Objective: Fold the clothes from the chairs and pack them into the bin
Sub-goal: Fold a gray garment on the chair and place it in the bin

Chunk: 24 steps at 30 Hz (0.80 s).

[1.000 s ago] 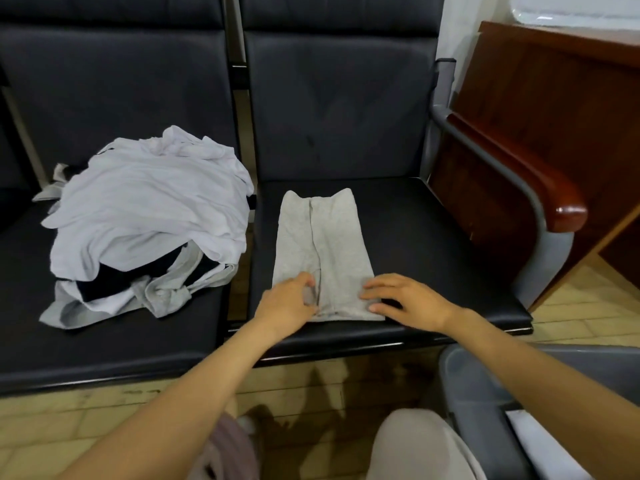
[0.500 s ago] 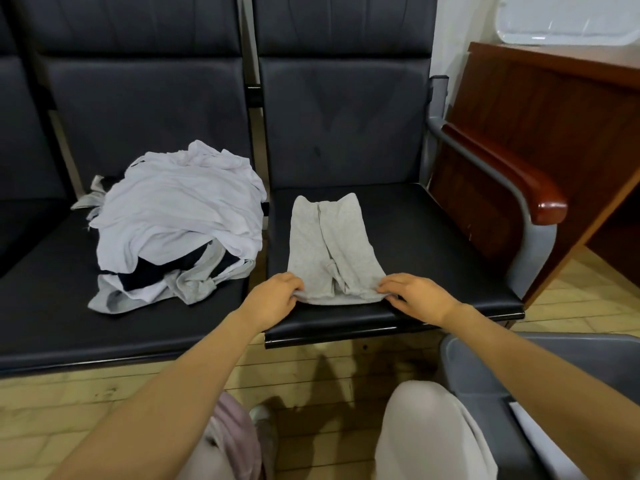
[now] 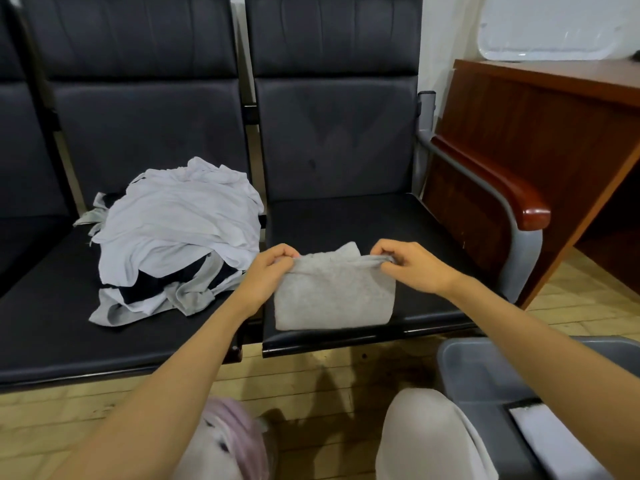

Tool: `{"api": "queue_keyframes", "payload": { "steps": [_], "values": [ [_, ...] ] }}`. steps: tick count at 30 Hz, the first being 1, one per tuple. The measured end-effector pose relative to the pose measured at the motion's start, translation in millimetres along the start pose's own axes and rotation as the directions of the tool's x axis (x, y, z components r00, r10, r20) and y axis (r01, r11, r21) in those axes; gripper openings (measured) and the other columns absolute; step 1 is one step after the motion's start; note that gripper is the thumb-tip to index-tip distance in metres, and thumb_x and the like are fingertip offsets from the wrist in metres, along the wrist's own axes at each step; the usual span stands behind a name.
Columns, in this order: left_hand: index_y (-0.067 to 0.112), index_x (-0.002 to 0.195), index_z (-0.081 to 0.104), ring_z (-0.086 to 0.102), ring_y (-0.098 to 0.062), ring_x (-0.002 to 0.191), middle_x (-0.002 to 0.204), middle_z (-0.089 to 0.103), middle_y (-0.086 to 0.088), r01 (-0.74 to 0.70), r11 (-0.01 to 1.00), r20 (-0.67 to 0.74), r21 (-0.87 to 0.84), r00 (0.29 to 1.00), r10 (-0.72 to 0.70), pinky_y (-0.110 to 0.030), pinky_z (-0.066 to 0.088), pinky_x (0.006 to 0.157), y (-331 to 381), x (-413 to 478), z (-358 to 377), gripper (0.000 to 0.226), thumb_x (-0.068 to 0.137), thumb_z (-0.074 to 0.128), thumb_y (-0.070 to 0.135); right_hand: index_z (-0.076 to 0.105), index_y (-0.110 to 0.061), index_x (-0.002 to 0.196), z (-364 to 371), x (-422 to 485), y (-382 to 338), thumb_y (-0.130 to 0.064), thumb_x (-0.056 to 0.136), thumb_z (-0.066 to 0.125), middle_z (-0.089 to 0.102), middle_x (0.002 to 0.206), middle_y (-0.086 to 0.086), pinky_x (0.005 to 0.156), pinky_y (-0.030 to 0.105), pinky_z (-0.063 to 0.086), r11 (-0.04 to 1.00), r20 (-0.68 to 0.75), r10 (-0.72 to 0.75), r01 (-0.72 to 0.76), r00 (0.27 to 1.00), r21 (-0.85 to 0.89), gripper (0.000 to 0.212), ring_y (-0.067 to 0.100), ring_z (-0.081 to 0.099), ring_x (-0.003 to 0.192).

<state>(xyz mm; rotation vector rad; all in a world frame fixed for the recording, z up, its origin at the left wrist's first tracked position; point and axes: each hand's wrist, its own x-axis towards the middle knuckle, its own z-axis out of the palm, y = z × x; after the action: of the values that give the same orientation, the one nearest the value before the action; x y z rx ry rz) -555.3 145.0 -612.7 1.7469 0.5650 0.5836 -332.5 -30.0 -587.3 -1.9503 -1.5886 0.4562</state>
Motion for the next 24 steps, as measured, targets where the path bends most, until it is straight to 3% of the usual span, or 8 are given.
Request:
{"api": "queue_keyframes", "payload": {
  "steps": [4,8,10,14,17,20,22,24],
  "values": [
    [0.021,0.109,0.060,0.058,-0.015,0.095,0.101,0.061,0.001,0.069,0.996,-0.166,0.061,0.984,-0.058,-0.027,0.048,0.084,-13.5,49.5,-4.8,0.022,0.095,0.046,0.012,0.059,-0.026,0.106,1.4,55.0,15.4,-0.019,0.097,0.049,0.063,0.099,-0.005,0.076,0.031,0.051,0.992,-0.051,0.122,-0.120,0.991,0.043,0.015,0.016,0.062,0.090],
    [0.025,0.143,0.034,0.058,-0.022,0.108,0.113,0.060,-0.005,0.219,0.970,-0.233,0.102,0.954,-0.191,-0.037,0.047,0.099,-54.0,89.9,-8.6,0.048,0.098,0.050,0.024,0.056,-0.022,0.125,26.8,100.5,53.8,-0.019,0.100,0.047,0.061,0.104,-0.003,0.078,0.028,0.049,0.965,-0.067,0.263,-0.261,0.962,0.042,0.027,0.019,0.060,0.100],
    [0.018,0.146,0.032,0.055,-0.020,0.108,0.108,0.058,-0.002,0.305,0.942,-0.272,0.142,0.927,-0.259,-0.034,0.045,0.098,-74.9,97.6,-4.3,0.053,0.098,0.051,0.027,0.056,-0.020,0.126,46.3,110.5,72.6,-0.022,0.099,0.048,0.064,0.109,0.001,0.088,0.035,0.050,0.943,-0.058,0.332,-0.333,0.942,-0.014,0.028,0.021,0.060,0.104],
    [0.004,0.141,0.035,0.049,-0.026,0.122,0.133,0.050,-0.012,0.367,0.924,-0.344,0.106,0.886,-0.312,-0.031,0.040,0.095,-79.2,104.6,0.3,0.052,0.101,0.042,0.037,0.054,-0.018,0.128,63.4,112.5,85.1,-0.029,0.098,0.051,0.063,0.115,0.003,0.092,0.039,0.049,0.908,-0.189,0.419,-0.411,0.888,0.079,0.032,0.021,0.058,0.107],
    [-0.001,0.134,0.040,0.046,-0.033,0.122,0.130,0.047,-0.017,0.257,0.860,-0.389,0.441,0.918,-0.075,-0.034,0.038,0.094,-66.2,95.2,2.7,0.048,0.101,0.044,0.033,0.053,-0.013,0.128,64.0,107.5,73.7,-0.026,0.099,0.050,0.055,0.121,0.006,0.092,0.036,0.047,0.945,-0.371,0.295,-0.326,0.880,-0.022,0.033,0.022,0.052,0.112],
    [0.001,0.131,0.048,0.049,-0.033,0.117,0.128,0.052,-0.017,0.013,0.621,-0.199,0.784,0.952,0.232,-0.038,0.037,0.098,-52.7,77.7,18.4,0.041,0.098,0.045,0.026,0.058,-0.010,0.124,73.6,98.4,47.5,-0.019,0.099,0.048,0.057,0.122,0.005,0.090,0.032,0.045,0.970,-0.365,0.034,-0.119,0.931,-0.214,0.029,0.022,0.051,0.114],
    [0.005,0.135,0.046,0.047,-0.027,0.124,0.135,0.051,-0.013,-0.042,0.538,-0.060,0.842,0.983,0.171,-0.034,0.031,0.104,-54.2,68.6,34.7,0.041,0.102,0.038,0.026,0.057,-0.011,0.126,89.3,94.0,36.5,-0.018,0.098,0.046,0.057,0.126,0.005,0.095,0.033,0.041,0.958,-0.282,0.008,-0.088,0.959,-0.272,0.031,0.022,0.050,0.117],
    [0.009,0.148,0.028,0.024,-0.021,0.143,0.154,0.029,-0.009,-0.003,0.461,0.006,0.888,1.000,-0.005,-0.035,0.014,0.116,-65.7,62.8,44.7,0.051,0.104,0.026,0.034,0.049,-0.014,0.136,104.9,91.6,35.8,-0.026,0.101,0.039,0.046,0.142,0.003,0.106,0.035,0.033,0.939,-0.189,0.124,-0.177,0.974,-0.296,0.038,0.021,0.040,0.131]
  ]
}}
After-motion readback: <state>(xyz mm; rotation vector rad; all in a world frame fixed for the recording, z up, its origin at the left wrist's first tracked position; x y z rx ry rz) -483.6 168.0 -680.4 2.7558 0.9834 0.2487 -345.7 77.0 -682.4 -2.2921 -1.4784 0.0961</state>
